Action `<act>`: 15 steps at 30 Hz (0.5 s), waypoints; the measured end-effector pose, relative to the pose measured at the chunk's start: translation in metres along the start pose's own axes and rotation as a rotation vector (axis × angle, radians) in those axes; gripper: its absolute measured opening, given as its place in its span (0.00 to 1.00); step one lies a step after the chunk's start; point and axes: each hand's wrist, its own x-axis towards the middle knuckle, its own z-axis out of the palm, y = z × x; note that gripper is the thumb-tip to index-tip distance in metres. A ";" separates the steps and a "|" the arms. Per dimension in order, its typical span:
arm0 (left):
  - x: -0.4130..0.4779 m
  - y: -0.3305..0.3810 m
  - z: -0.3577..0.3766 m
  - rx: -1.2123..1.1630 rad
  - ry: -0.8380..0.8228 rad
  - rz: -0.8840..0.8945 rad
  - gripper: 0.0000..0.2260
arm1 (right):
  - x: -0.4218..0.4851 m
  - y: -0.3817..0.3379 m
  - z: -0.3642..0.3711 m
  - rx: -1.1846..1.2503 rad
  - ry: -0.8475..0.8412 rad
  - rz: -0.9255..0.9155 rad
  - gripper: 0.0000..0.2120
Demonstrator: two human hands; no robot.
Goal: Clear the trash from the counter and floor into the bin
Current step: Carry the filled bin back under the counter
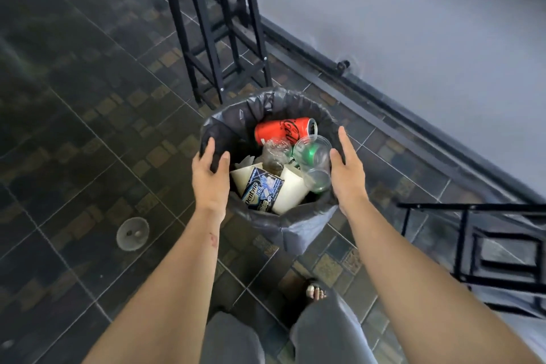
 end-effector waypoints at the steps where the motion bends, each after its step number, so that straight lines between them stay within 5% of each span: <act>1: -0.012 0.020 -0.001 0.008 -0.021 0.007 0.21 | -0.014 -0.016 -0.016 0.013 0.019 0.010 0.24; 15: -0.165 0.189 -0.011 0.164 -0.354 0.249 0.21 | -0.201 -0.108 -0.181 0.180 0.363 0.046 0.24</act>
